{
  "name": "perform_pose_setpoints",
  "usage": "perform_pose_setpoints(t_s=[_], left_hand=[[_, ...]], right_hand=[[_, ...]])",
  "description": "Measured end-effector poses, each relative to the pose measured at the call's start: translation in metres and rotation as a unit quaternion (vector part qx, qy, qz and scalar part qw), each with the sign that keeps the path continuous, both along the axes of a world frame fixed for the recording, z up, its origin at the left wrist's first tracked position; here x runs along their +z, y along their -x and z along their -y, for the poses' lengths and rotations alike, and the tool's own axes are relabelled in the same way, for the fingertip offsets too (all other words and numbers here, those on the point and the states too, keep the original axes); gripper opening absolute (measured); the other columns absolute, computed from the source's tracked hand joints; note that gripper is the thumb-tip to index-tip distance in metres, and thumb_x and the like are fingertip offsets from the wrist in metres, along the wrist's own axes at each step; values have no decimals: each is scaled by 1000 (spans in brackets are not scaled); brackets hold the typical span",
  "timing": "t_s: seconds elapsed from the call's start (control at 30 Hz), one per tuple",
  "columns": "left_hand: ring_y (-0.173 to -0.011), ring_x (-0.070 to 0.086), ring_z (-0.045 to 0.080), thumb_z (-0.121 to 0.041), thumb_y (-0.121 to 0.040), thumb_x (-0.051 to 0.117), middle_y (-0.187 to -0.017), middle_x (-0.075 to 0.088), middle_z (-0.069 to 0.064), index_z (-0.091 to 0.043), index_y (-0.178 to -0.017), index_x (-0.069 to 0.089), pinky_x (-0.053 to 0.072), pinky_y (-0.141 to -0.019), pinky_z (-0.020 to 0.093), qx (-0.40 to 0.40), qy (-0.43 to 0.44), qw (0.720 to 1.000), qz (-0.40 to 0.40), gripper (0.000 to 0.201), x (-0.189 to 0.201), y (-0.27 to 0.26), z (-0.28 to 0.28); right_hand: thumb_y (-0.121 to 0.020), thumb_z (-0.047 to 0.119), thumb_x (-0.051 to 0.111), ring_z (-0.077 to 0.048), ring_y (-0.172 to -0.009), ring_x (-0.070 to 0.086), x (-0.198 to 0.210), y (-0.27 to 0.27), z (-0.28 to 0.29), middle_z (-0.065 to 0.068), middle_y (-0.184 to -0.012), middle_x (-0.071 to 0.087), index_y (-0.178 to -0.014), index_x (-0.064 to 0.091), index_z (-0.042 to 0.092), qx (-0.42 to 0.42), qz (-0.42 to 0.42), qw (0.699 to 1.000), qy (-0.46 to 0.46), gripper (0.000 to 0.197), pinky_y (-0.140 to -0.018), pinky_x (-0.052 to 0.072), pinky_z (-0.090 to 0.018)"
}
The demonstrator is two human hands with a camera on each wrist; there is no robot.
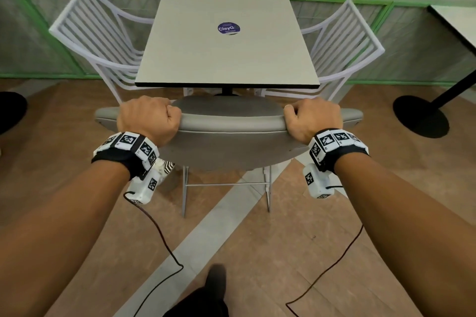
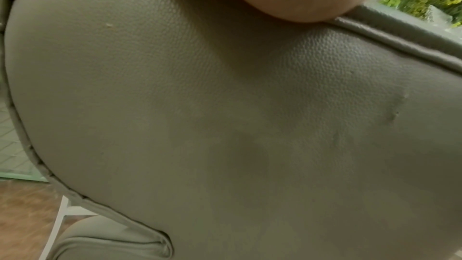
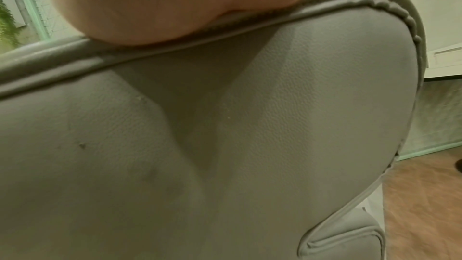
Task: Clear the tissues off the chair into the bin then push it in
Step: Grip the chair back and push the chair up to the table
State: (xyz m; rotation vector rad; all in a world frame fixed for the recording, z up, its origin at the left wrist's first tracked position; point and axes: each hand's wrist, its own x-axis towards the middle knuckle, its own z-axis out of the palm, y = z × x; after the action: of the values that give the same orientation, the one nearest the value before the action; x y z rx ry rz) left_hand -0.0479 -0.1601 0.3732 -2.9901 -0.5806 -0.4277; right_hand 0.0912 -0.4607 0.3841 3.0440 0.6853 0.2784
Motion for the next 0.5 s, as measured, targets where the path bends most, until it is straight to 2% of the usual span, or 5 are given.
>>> perform_pose_setpoints(t_s=[0.17,0.37,0.5], left_hand=[[-53,47,31,-36,-79,29,-56,53,7,-14,-64,59,28,-53,30,-1,5,1000,7,40,-2,-10,-11],[-53,49,31,-39,-79,26,-56,54,10,-11,-61,59,34,-53,30,5,15,1000,-12,47,-4,-7,-11],[-52,46,30,-36,-81,31,-55,50,8,-12,-62,57,35,-53,30,-3,25,1000,-11,41,-1,-5,-11]], right_hand=[[-86,43,30,-18,-44,42,1,-5,-7,0,-46,49,-51,51,14,-1,-3,1000,-13,50,-49,28,-24],[-86,43,32,-20,-45,45,1,-2,-6,1,-46,50,-54,55,15,-4,-10,1000,-11,48,-49,31,-24],[-84,43,32,-20,-48,49,-1,-2,-7,2,-49,53,-56,57,17,-8,-10,1000,-12,46,-49,32,-24]])
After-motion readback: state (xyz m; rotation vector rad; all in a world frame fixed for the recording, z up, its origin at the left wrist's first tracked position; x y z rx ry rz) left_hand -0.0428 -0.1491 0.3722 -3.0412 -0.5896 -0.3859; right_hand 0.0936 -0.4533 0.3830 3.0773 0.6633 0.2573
